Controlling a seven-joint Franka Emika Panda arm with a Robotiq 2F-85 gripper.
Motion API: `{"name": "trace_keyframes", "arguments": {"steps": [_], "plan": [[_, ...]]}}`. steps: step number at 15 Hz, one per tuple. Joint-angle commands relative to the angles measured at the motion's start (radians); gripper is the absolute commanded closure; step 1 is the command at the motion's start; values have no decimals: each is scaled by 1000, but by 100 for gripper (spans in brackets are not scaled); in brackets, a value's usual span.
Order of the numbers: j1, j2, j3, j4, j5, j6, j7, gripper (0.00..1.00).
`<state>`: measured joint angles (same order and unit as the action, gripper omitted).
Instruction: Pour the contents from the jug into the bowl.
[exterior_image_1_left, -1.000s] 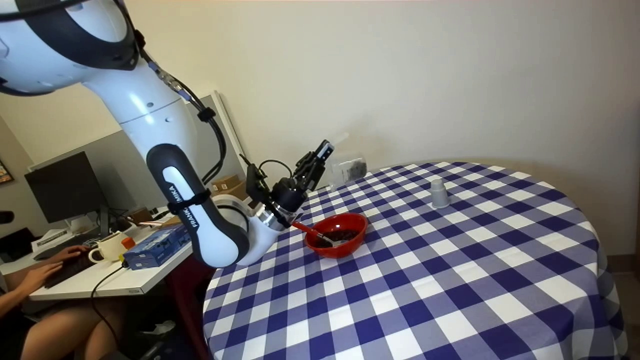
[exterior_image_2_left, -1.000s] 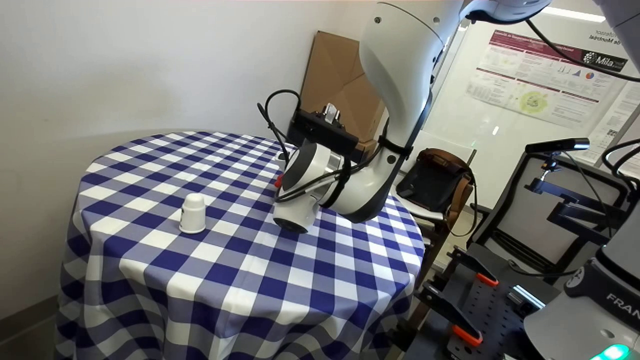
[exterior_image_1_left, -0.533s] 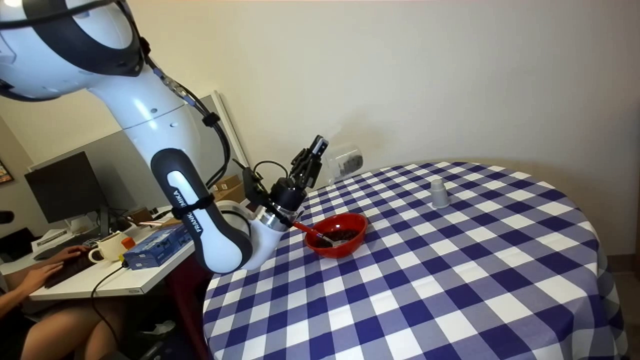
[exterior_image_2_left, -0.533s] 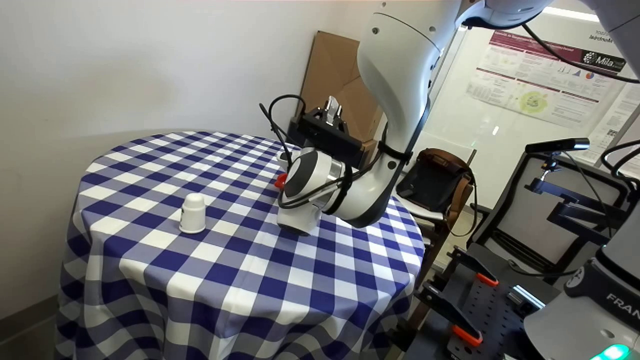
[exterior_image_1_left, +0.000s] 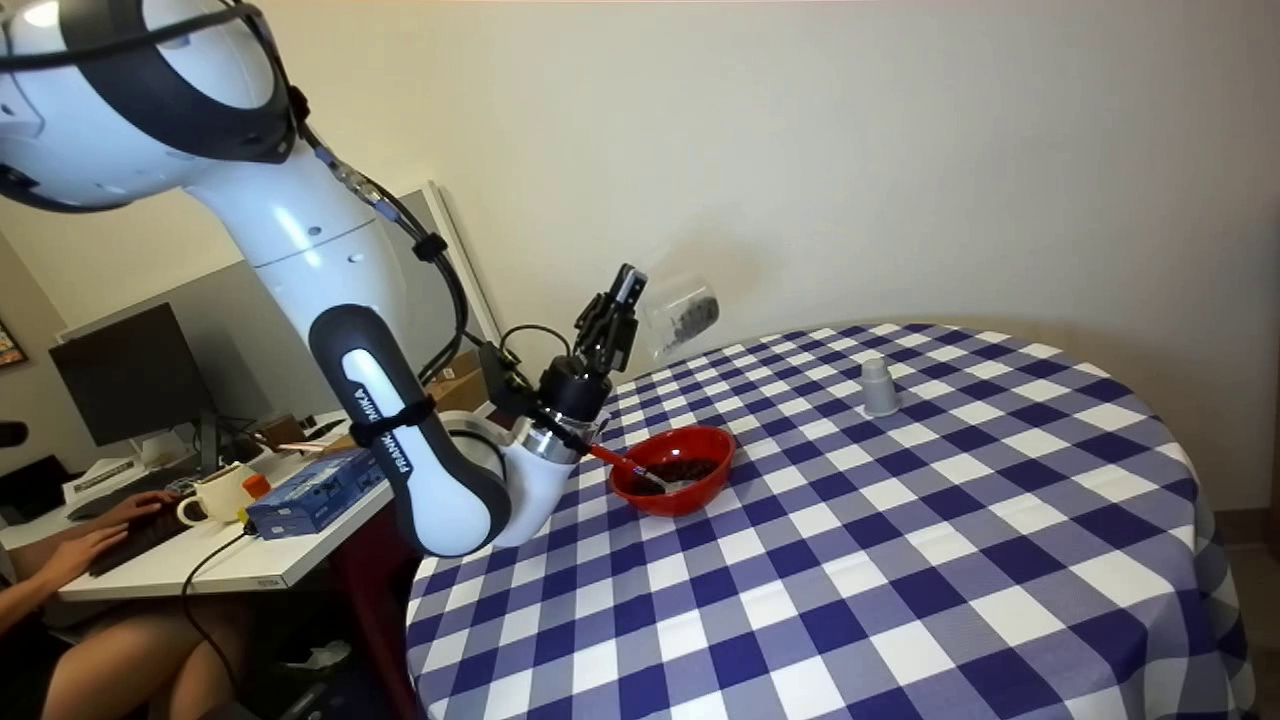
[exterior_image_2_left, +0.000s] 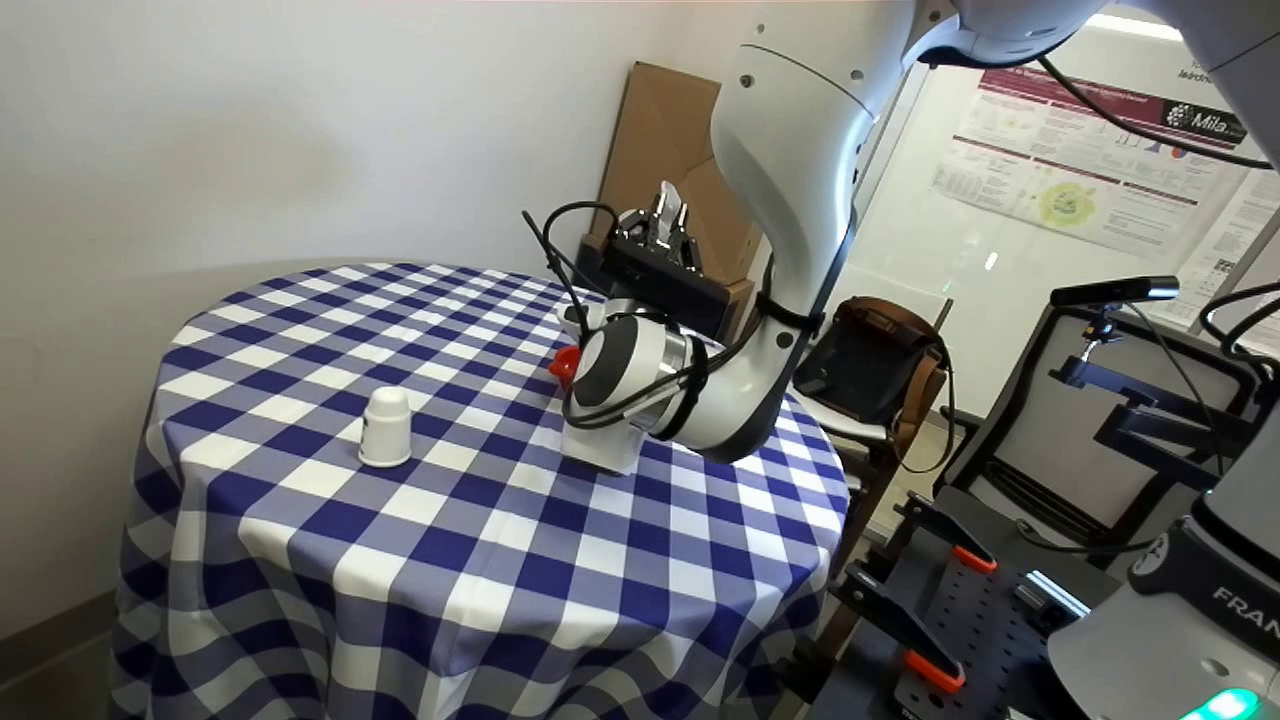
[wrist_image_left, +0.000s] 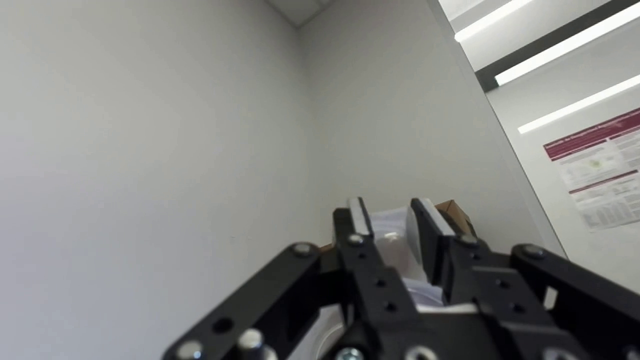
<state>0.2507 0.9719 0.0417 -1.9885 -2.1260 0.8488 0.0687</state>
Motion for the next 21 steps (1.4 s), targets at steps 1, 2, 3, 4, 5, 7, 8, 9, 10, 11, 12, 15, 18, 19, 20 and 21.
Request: {"name": "trace_keyframes", "arguments": {"steps": [1, 2, 3, 4, 5, 7, 8, 9, 10, 11, 12, 15, 18, 19, 20, 21], "plan": [[49, 19, -59, 17, -1, -21, 38, 88], [57, 20, -72, 20, -2, -19, 46, 88], [69, 23, -87, 23, 0, -19, 56, 88], [80, 25, -100, 26, 4, -19, 65, 88], [93, 27, -116, 28, 7, -19, 75, 88], [111, 29, -136, 30, 12, -19, 88, 88], [118, 31, -144, 31, 15, -20, 94, 88], [126, 33, -152, 34, 17, -19, 99, 88], [131, 35, -157, 36, 19, -19, 101, 88], [136, 37, -162, 39, 22, -19, 104, 88], [141, 39, -167, 41, 25, -19, 107, 88], [150, 44, -175, 46, 31, -19, 112, 88], [153, 46, -177, 50, 35, -19, 113, 88], [153, 46, -177, 51, 37, -19, 113, 88], [153, 46, -178, 52, 39, -19, 113, 88], [153, 47, -179, 54, 43, -19, 113, 88]]}}
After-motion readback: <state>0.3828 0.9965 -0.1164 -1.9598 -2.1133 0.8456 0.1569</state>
